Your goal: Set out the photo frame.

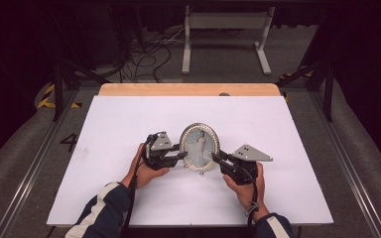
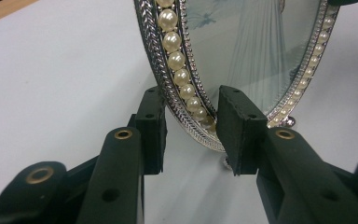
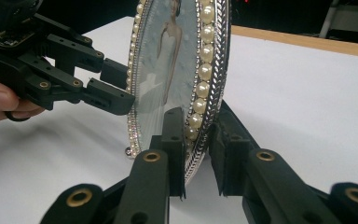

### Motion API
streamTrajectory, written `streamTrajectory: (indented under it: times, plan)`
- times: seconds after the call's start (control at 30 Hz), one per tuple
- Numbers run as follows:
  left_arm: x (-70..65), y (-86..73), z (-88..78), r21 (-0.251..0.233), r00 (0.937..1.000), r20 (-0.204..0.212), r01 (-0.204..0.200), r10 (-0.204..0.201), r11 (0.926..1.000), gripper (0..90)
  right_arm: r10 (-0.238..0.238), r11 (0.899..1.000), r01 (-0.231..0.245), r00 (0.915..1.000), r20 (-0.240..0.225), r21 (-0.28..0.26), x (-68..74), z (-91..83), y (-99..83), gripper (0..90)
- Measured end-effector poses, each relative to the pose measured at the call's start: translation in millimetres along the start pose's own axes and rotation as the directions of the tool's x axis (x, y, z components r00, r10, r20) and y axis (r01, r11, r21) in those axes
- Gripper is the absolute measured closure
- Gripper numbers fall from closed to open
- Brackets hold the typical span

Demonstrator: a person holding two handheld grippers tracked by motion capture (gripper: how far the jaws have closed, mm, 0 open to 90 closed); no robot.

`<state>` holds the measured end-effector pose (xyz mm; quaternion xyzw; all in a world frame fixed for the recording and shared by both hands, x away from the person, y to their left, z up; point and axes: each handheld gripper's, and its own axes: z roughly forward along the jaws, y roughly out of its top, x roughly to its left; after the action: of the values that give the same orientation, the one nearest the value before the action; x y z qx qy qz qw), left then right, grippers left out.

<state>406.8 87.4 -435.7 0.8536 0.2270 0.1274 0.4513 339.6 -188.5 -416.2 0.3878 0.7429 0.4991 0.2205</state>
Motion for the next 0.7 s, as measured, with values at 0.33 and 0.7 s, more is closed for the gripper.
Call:
streamTrajectory:
  times: [0.33, 0.7]
  plan:
    - [-2.1, -0.3, -1.1, 0.004, 0.9999, -0.012, -0.002, 0.002, 1.0, 63.3, -0.004, 1.0, 0.004, 1.0, -0.007, 0.002, -1.7, 0.7, 0.3, 76.2]
    - [-3.7, -2.1, -2.8, 0.001, 0.9999, -0.011, 0.001, -0.001, 1.0, 63.3, 0.0, 1.0, 0.0, 1.0, -0.004, 0.003, -2.0, 2.1, 0.4, 75.6]
